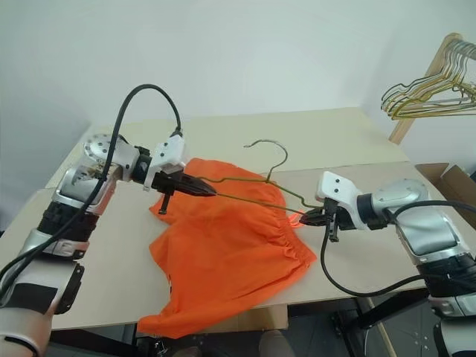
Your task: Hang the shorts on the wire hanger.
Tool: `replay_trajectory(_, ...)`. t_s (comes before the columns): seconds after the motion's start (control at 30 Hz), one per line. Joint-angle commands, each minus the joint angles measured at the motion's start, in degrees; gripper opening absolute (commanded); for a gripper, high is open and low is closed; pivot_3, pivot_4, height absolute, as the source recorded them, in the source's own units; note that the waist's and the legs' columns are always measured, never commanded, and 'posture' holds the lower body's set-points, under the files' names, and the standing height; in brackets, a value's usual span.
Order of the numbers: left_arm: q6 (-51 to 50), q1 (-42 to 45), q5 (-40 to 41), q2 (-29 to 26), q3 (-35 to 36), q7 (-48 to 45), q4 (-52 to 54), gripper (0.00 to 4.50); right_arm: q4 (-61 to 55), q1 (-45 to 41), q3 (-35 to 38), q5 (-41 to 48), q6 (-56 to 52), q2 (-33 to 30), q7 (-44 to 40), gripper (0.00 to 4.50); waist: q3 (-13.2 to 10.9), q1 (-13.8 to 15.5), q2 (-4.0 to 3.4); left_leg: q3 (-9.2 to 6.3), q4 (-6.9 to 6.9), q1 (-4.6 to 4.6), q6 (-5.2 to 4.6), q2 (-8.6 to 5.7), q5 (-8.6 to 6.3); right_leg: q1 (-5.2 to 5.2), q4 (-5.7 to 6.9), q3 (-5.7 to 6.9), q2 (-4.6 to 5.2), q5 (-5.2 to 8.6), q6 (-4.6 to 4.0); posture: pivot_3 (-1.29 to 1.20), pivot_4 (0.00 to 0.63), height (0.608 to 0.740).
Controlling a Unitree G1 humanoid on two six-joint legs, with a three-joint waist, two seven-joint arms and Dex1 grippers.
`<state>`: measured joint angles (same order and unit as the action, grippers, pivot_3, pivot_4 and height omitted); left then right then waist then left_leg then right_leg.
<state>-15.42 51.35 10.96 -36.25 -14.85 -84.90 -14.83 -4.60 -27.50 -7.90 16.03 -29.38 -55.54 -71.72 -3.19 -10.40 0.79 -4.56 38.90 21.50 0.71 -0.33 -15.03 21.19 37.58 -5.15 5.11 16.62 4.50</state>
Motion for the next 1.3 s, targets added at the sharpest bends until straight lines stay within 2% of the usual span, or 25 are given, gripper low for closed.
replay_trajectory(0.03, 2.48, 1.60, 1.03, 0.38, 1.54, -1.40, -3.49, 1.18, -3.69, 1.27, 5.96, 4.05, -1.98, -2.12, -1.04, 0.00, 0.01, 0.03, -0.01, 0.00, 0.00, 0.00, 0.00, 0.00, 0.00, 0.00, -0.01, 0.00, 0.00, 0.00, 0.00, -0.17, 0.000, 0.740)
replay_trajectory(0.2, 7.75, 5.98, -0.67, 1.25, 3.35, 0.81, -13.47, 2.79, -8.26, 7.34, 10.49, 7.94, -6.35, -3.86, -0.15, 0.00, 0.01, 0.06, -0.01, -0.01, 0.01, 0.01, 0.00, -0.02, 0.00, -0.01, -0.01, 0.02, 0.01, 0.00, 0.01, -0.19, 0.000, 0.740)
replay_trajectory(0.33, 8.55, 7.72, 0.67, 1.26, 5.68, 0.93, -16.27, 4.04, -12.18, 13.60, 15.38, 11.85, -11.33, -4.64, 1.38, 0.00, 0.01, 0.03, -0.01, 0.00, 0.00, 0.05, -0.01, -0.02, -0.01, 0.00, -0.04, 0.03, 0.02, 0.02, 0.03, -0.19, 0.007, 0.740)
replay_trajectory(0.4, 8.09, 8.11, 1.39, 0.97, 6.97, 0.74, -17.07, 4.45, -14.45, 16.65, 18.66, 14.89, -15.89, -4.45, 3.02, 0.00, 0.01, -0.05, -0.01, 0.00, 0.00, 0.05, -0.01, -0.02, -0.01, 0.00, -0.02, 0.03, 0.01, 0.02, 0.04, -0.20, 0.013, 0.740)
replay_trajectory(0.6, 8.57, 3.14, 4.33, -2.29, 10.51, -3.17, -14.15, 4.45, -21.16, 29.32, 32.27, 24.23, -33.27, -3.43, 9.05, 0.00, 0.01, -0.03, -0.02, 0.01, -0.02, 0.02, -0.03, 0.02, -0.02, -0.02, 0.01, -0.01, -0.02, 0.03, 0.05, -0.20, 0.039, 0.740)
replay_trajectory(0.77, 3.06, -5.40, 9.95, -2.87, 12.01, -3.94, -1.13, 4.45, -22.33, 35.31, 39.06, 29.12, -51.06, -3.60, 14.43, 0.00, -0.02, 0.37, 0.01, 0.04, -0.02, -0.01, -0.09, 0.06, -0.05, -0.05, 0.03, -0.07, -0.04, 0.04, 0.04, -0.21, 0.053, 0.740)
replay_trajectory(0.93, -2.37, -11.22, 13.50, -1.78, 11.79, -0.52, 9.96, 4.45, -14.87, 33.13, 36.52, 30.93, -62.39, -3.71, 18.70, 0.00, -0.02, 0.82, 0.02, 0.10, -0.02, -0.02, -0.12, 0.06, -0.08, -0.12, -0.05, -0.09, -0.04, 0.04, 0.04, -0.21, 0.048, 0.740)
replay_trajectory(1.17, -4.91, -14.25, 15.11, -2.00, 11.50, 1.70, 15.27, 4.45, -6.38, 30.41, 32.83, 31.69, -63.12, -6.40, 20.40, 0.00, -0.02, 0.70, 0.01, 0.44, -0.03, -0.09, -0.19, 0.06, -0.12, -0.13, -0.06, -0.17, -0.08, 0.04, 0.05, -0.20, 0.041, 0.740)
replay_trajectory(1.3, -5.01, -14.65, 15.31, -2.55, 11.82, 1.82, 15.62, 4.45, -6.39, 31.69, 32.74, 32.93, -62.49, -8.91, 17.03, 0.00, 0.00, 0.77, -0.02, 0.58, -0.04, -0.14, -0.20, 0.07, -0.13, -0.18, -0.11, -0.18, -0.10, 0.06, 0.07, -0.19, 0.037, 0.740)
